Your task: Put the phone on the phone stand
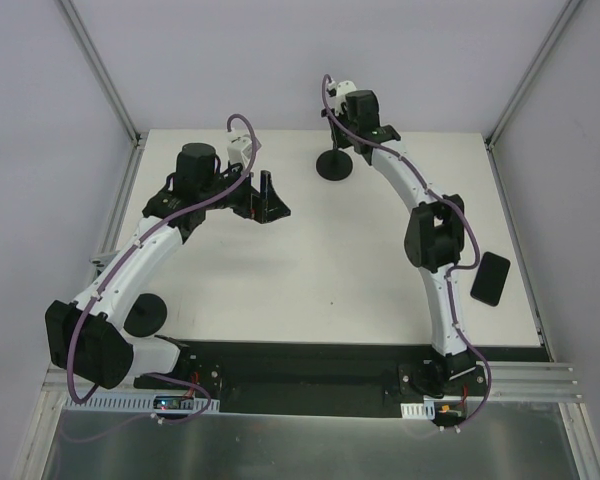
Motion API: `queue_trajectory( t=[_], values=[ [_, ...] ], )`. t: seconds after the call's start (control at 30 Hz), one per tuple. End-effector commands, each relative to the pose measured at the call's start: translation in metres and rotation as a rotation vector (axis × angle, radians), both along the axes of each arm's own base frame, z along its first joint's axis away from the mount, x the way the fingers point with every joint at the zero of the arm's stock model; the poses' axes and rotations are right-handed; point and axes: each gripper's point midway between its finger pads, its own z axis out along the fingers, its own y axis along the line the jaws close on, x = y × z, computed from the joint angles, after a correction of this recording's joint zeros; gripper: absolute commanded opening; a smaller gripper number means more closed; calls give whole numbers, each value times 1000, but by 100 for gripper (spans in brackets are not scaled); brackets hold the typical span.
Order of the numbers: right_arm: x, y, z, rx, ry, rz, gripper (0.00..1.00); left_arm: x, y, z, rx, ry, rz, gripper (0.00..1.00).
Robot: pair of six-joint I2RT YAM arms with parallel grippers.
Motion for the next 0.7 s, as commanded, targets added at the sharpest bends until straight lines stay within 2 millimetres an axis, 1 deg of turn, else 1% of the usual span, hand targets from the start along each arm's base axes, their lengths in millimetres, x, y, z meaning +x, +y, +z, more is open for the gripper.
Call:
queue_trajectory(
  t=[0.0, 0.03, 0.07, 0.1, 0.13, 0.17, 0.2, 0.27, 0.3, 0.33, 0.37, 0.4, 0.5, 0.53, 0.57, 0.6, 0.63, 0.67],
  values=[
    [-47, 20, 95, 52, -120, 263, 0, 1, -5, 7, -23, -35, -25, 89],
    [-60, 23, 76, 45, -87, 314, 0, 2, -5, 6, -22, -35, -25, 89],
    [-76, 24, 97, 55, -125, 362, 0, 2, -5, 7, -23, -35, -23, 88],
    [-91, 31, 101, 66, -135, 455, 0, 1, -6, 8, -25, -37, -27, 87],
    [-103, 33, 105, 77, -136, 501, 1, -1, -7, 10, -32, -41, -40, 85],
    [-120, 31, 107, 88, -128, 545, 0, -1, -6, 10, -34, -40, -42, 82],
    [-138, 39, 112, 119, -128, 648, 0, -2, -7, 11, -35, -42, -46, 80],
    [-170, 42, 106, 147, -82, 754, 0, -3, -8, 12, -38, -48, -54, 75],
    [-187, 48, 104, 185, -59, 834, 1, -4, -8, 13, -39, -52, -61, 74],
    [-198, 50, 100, 196, -44, 878, 1, -5, -9, 14, -42, -52, -70, 74],
    [-212, 53, 104, 208, -53, 924, 0, -7, -11, 15, -53, -48, -88, 73],
    [-226, 58, 94, 227, -31, 980, 0, -9, -12, 17, -59, -47, -96, 73],
    [-241, 70, 94, 238, -53, 1052, 1, -12, -13, 21, -69, -62, -116, 78],
    [-243, 72, 94, 238, -50, 1059, 0, -12, -12, 22, -67, -70, -110, 78],
    [-249, 80, 92, 228, -52, 1087, 1, -12, -10, 23, -62, -81, -97, 78],
    [-252, 83, 89, 220, -51, 1096, 1, -8, -7, 23, -47, -97, -69, 77],
    [-256, 84, 85, 207, -34, 1106, 0, -7, -5, 22, -40, -101, -58, 76],
    [-260, 90, 80, 180, -37, 1136, 1, -7, -3, 25, -37, -116, -44, 75]
  ],
)
